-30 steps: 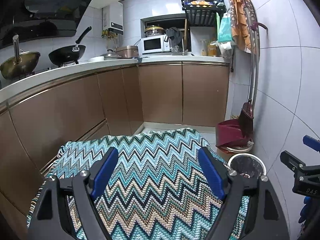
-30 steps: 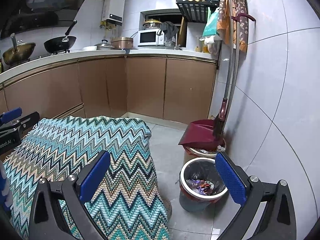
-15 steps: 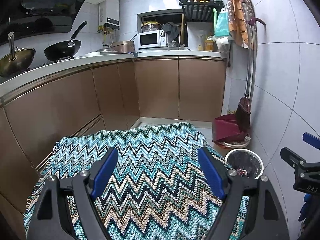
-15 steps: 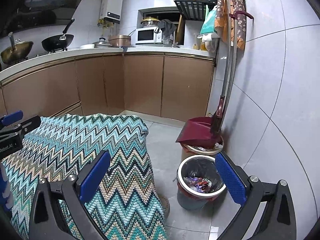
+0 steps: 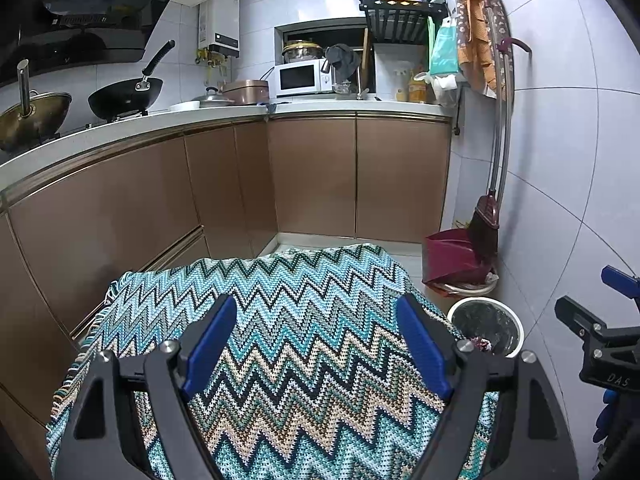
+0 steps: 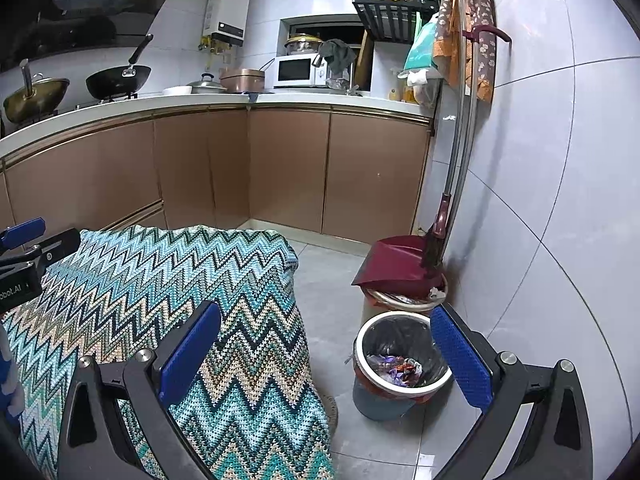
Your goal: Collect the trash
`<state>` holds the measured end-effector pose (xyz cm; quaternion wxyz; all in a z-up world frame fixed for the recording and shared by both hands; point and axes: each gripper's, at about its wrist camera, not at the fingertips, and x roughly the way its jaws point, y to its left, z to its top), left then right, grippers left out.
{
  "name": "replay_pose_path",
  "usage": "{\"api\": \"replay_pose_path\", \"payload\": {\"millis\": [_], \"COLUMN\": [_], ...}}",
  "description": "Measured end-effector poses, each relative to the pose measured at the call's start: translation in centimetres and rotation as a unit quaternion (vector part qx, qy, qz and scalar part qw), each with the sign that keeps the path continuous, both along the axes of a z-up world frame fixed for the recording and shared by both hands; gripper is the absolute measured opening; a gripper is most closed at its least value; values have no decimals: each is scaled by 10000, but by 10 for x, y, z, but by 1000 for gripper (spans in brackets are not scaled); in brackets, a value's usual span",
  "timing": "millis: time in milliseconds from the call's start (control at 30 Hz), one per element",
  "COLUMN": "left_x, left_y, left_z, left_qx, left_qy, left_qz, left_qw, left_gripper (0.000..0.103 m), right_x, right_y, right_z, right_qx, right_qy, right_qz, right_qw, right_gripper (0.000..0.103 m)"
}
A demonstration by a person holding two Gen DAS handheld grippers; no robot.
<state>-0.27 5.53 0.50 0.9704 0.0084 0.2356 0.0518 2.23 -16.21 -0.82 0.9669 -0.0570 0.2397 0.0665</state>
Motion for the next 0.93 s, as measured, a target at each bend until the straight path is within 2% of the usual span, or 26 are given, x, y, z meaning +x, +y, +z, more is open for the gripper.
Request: {"api": "replay_pose_path", "payload": {"millis": [933], "left_x": [2], "left_y": [2], "left_z": [-5], "left_qx": [-82], "left_qy": [131], "left_qz": [-84], "left_qw": [9998], "left_gripper": [81], "right_x": [1], "right_y": [2], "right_z": [0], "right_qx": [-40], "right_qy": [17], "right_qz": [-48], "right_qw": [10000], "right_gripper": [103]}}
